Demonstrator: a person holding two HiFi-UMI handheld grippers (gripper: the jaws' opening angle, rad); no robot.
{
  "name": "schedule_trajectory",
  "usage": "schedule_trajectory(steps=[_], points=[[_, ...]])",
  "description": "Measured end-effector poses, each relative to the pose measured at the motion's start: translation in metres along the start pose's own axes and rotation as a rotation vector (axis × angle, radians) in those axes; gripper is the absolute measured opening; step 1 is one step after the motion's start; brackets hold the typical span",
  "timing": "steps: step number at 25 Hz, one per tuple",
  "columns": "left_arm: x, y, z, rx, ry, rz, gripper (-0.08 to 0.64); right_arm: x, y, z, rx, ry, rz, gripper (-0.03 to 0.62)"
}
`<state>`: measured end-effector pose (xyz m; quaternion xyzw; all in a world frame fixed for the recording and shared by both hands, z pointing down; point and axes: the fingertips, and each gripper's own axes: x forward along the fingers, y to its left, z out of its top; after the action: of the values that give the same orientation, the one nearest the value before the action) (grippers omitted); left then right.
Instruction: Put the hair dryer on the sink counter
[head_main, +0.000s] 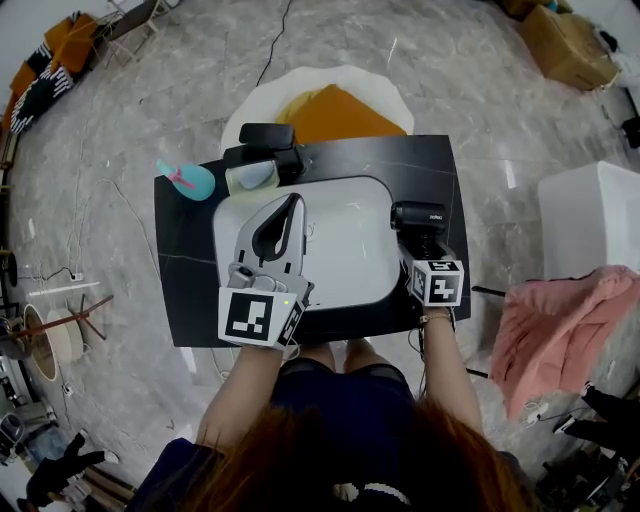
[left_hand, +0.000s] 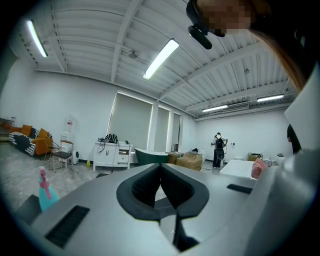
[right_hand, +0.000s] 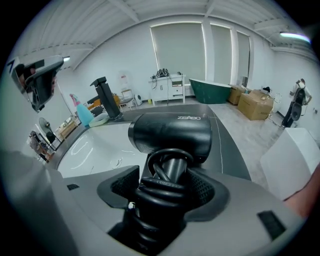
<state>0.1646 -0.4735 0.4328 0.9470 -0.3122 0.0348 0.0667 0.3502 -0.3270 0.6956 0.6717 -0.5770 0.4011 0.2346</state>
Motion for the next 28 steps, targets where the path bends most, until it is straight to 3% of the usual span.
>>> schedule_trajectory(steps=[9, 12, 15, 19, 24, 28], points=[[-0.002, -0.007, 0.01, 0.002, -0.017, -0.007, 0.018, -0.011, -0.004, 0.0, -0.015, 0.028, 0.002, 0.318], [-0.006, -0.01, 0.02, 0.007, -0.034, -0.007, 0.018, -0.028, -0.009, 0.011, 0.009, -0.01, -0.006, 0.31], [-0.01, -0.014, 0.033, 0.016, -0.06, -0.009, 0.018, -0.061, -0.013, 0.049, 0.03, -0.145, -0.037, 0.204], [-0.016, -0.019, 0.057, 0.035, -0.097, -0.008, 0.018, -0.127, -0.005, 0.125, 0.012, -0.416, -0.053, 0.018], [-0.029, -0.03, 0.088, 0.043, -0.136, -0.015, 0.018, -0.228, 0.024, 0.198, 0.004, -0.732, 0.059, 0.016], [-0.041, -0.035, 0.123, 0.063, -0.177, -0.027, 0.018, -0.3, 0.05, 0.232, -0.081, -0.911, 0.07, 0.015]])
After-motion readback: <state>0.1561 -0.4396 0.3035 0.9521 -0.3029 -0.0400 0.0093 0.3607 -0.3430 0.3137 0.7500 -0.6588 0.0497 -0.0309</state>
